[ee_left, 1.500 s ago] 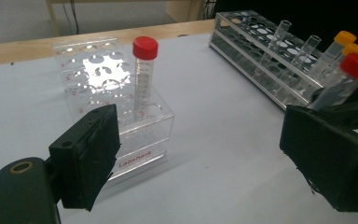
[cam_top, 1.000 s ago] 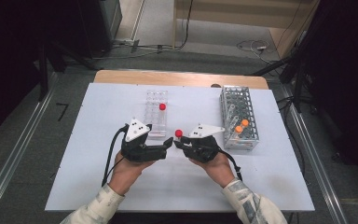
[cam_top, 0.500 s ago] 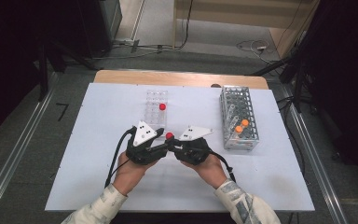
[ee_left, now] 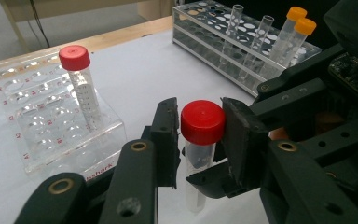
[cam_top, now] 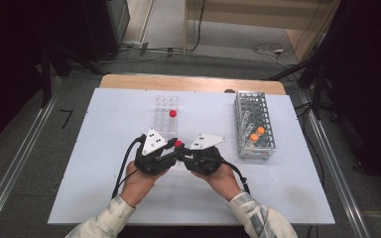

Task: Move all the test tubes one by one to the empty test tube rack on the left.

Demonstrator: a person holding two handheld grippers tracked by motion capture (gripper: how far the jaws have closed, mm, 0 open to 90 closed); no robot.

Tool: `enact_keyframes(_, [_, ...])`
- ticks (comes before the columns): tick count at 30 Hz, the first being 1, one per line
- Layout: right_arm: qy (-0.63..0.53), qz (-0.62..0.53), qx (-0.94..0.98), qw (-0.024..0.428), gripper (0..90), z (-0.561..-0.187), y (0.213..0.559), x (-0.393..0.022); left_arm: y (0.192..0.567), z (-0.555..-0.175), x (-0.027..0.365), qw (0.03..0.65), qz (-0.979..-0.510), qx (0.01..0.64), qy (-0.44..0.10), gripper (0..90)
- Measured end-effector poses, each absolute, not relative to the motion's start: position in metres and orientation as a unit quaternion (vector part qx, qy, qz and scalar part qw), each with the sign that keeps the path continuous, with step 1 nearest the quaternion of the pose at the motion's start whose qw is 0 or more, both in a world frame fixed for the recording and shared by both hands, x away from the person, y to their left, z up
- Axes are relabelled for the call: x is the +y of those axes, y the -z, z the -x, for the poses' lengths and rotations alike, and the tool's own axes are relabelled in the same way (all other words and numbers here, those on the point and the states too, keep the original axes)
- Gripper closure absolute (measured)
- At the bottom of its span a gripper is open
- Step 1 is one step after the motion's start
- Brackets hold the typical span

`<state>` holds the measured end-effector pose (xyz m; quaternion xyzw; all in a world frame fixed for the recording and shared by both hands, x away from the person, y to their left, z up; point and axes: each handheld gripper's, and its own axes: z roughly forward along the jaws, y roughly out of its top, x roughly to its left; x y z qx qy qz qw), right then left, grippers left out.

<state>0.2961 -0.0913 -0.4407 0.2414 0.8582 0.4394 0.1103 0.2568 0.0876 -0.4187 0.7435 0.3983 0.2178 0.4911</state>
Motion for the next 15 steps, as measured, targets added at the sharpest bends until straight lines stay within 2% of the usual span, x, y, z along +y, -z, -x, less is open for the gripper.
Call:
enact_keyframes(9, [-0.440,-0.242,0.858,0.109,71.1,-0.2964,0.4411,-0.0916,0.4181,-0.2574,0.0877,0.490,-0.745,0.397,-0.216,69.9])
enact_keyframes(12, [-0.435,-0.239,0.862,0.107,55.5,-0.2970,0.4413,-0.0921,0.4161,-0.2580,0.0895,0.491,-0.743,0.399,-0.218,70.0])
enact_keyframes(15, [-0.431,-0.242,0.862,0.109,44.8,-0.2974,0.4415,-0.0949,0.4124,-0.2593,0.0926,0.492,-0.740,0.402,-0.221,70.0])
